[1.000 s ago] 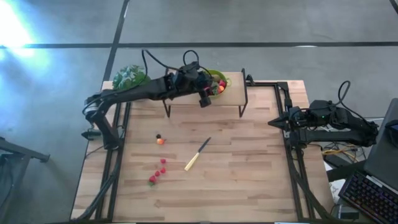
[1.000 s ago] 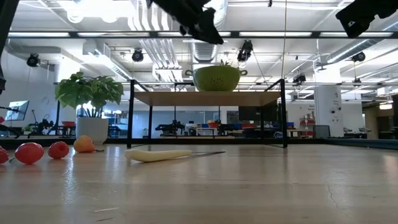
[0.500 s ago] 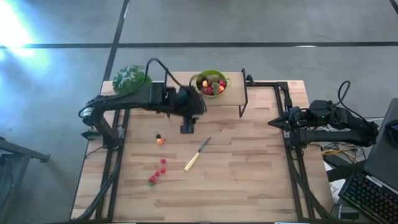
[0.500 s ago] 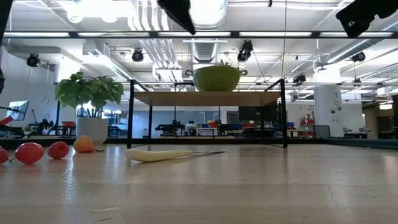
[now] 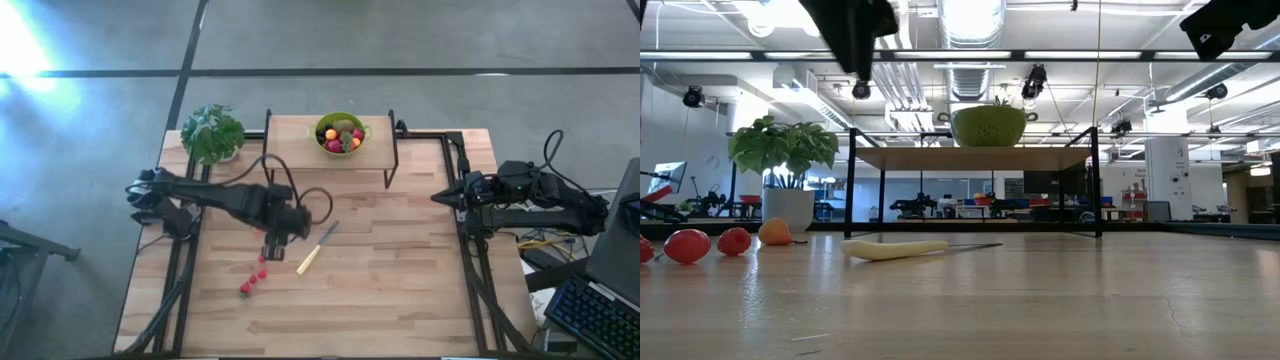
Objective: Pick & Place Fruit
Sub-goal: Put the raspberry into the strainer bowl
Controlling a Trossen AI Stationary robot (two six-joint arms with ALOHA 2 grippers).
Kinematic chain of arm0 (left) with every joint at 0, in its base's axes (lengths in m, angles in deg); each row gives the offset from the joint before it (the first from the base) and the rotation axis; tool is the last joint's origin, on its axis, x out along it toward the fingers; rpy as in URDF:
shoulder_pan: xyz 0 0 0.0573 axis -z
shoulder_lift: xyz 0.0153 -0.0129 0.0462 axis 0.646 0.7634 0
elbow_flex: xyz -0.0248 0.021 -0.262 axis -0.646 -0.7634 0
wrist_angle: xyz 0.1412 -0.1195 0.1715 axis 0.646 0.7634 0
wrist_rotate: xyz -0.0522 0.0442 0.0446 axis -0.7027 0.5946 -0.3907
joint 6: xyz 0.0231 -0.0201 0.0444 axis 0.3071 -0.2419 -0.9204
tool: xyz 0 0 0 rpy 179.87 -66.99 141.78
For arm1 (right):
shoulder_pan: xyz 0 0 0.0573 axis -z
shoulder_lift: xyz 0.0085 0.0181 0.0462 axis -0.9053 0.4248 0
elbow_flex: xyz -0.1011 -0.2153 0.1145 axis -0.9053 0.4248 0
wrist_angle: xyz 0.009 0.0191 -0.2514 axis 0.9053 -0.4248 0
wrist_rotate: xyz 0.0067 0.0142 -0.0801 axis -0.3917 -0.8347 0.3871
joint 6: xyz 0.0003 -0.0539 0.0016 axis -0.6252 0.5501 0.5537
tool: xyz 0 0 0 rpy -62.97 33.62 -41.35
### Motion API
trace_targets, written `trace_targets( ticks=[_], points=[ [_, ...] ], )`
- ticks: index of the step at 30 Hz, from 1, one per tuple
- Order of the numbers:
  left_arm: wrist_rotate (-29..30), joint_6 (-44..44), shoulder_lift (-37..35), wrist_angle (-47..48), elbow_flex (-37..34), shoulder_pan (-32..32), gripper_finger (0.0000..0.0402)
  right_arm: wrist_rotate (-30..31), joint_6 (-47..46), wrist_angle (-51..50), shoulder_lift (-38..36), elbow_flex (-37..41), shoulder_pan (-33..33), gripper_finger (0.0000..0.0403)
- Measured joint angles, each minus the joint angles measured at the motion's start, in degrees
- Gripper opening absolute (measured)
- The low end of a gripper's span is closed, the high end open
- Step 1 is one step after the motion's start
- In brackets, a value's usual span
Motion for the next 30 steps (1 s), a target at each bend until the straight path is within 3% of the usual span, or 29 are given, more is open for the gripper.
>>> trace_targets(
  ticks=[14,30],
  points=[
    [-1.6,5.9,-0.6,-5.9,-16.0,9.2,0.0188,0.0,0.0,0.0,0.0,0.0,0.0,0.0008],
    [-4.9,11.3,-3.3,-20.7,-33.7,10.1,0.0188,0.0,0.0,0.0,0.0,0.0,0.0,0.0008]
  ],
)
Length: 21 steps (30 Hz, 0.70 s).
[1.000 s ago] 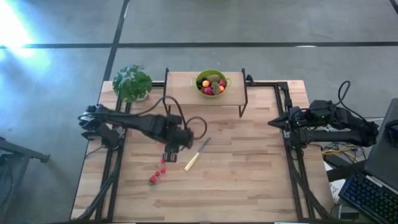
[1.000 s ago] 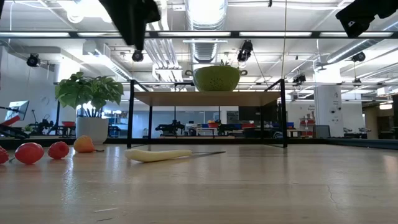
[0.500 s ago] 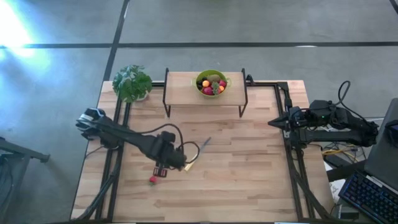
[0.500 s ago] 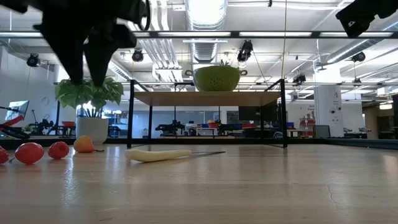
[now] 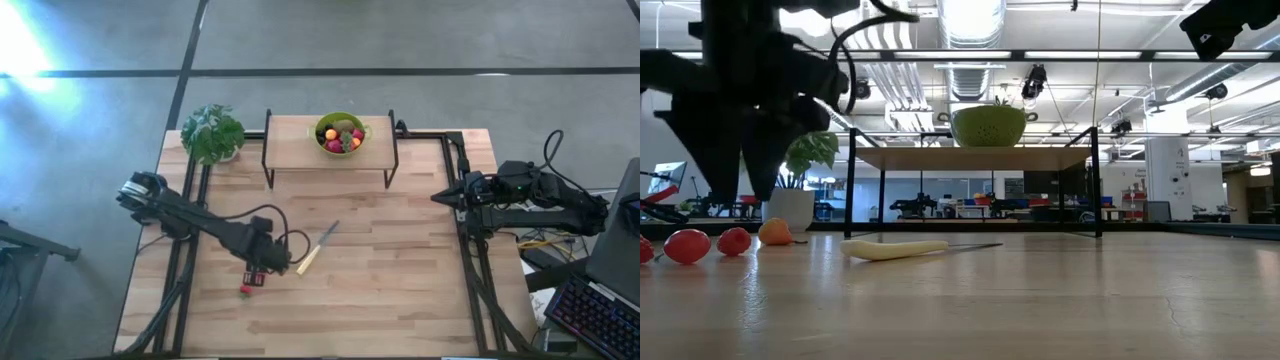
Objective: Pick & Place Fruit
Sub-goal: Put the raspberry into the strainer bowl
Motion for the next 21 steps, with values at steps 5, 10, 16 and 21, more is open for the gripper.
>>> trace_targets(
  ticks=[5,10,16,21],
  points=[
    [-0.7,0.2,0.0,-4.1,-3.0,0.0,0.0187,0.0,0.0,0.0,0.0,0.0,0.0,0.0008],
    [-1.9,0.2,0.0,-6.9,-5.0,0.1,0.0179,0.0,0.0,0.0,0.0,0.0,0.0,0.0008],
    [-2.0,0.3,0.0,-9.1,-6.9,0.2,0.0161,0.0,0.0,0.0,0.0,0.0,0.0,0.0008],
    [-2.0,0.4,0.0,-10.5,-8.5,0.2,0.0148,0.0,0.0,0.0,0.0,0.0,0.0,0.0008]
  ],
)
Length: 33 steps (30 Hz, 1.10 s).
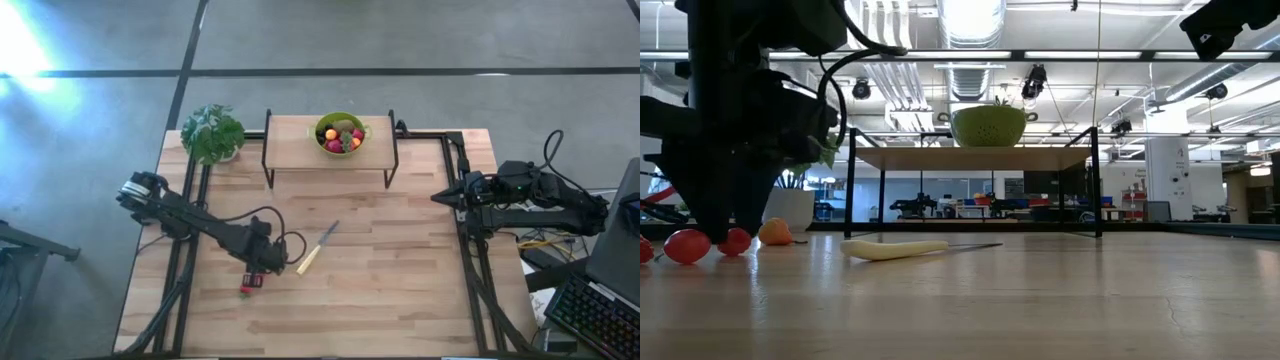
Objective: Pick & Place Fruit
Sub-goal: Put the raspberry into the strainer bowl
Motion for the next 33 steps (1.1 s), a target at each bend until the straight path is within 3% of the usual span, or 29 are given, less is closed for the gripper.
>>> trace_targets(
  ticks=[14,25,33],
  points=[
    [0.0,-1.3,0.0,-4.0,-0.6,0.0,0.0137,0.0,0.0,0.0,0.0,0.0,0.0,0.0008],
    [-0.1,-1.1,-0.2,-6.5,-5.0,0.0,0.0137,0.0,0.0,0.0,0.0,0.0,0.0,0.0008],
    [-0.1,-1.9,-0.2,-7.8,-5.5,0.0,0.0110,0.0,0.0,0.0,0.0,0.0,0.0,0.0008]
  ],
)
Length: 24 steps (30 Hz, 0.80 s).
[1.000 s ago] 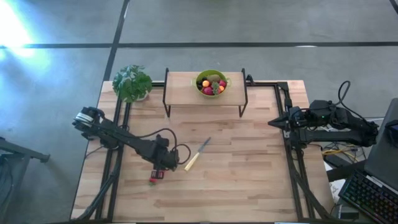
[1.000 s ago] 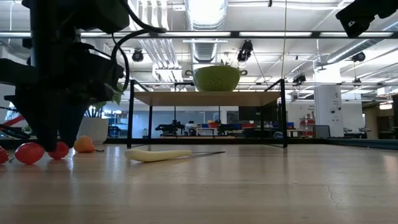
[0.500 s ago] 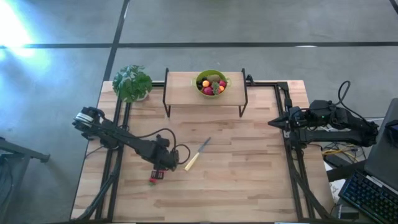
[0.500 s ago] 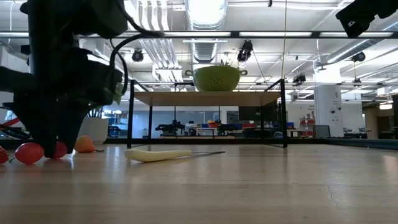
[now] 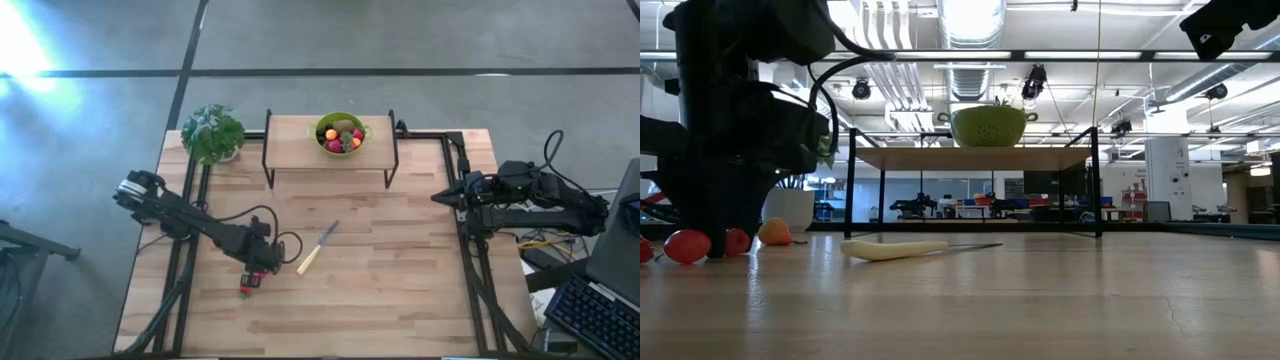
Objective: Pick & Place Fruit
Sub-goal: Put the raspberry into the strainer bowl
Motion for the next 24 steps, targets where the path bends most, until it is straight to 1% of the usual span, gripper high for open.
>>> trace_targets(
  ticks=[4,11,18,24],
  points=[
    [0.0,-0.5,0.0,-0.1,0.0,0.0,0.0099,0.0,0.0,0.0,0.0,0.0,0.0,0.0008],
    [0.0,-0.5,0.1,-0.3,-0.1,0.0,0.0114,0.0,0.0,0.0,0.0,0.0,0.0,0.0008],
    [0.1,-0.4,0.2,-0.3,0.0,0.0,0.0103,0.0,0.0,0.0,0.0,0.0,0.0,0.0008],
    [0.1,-0.4,0.2,-0.3,0.1,0.0,0.0109,0.0,0.0,0.0,0.0,0.0,0.0,0.0008]
  ],
)
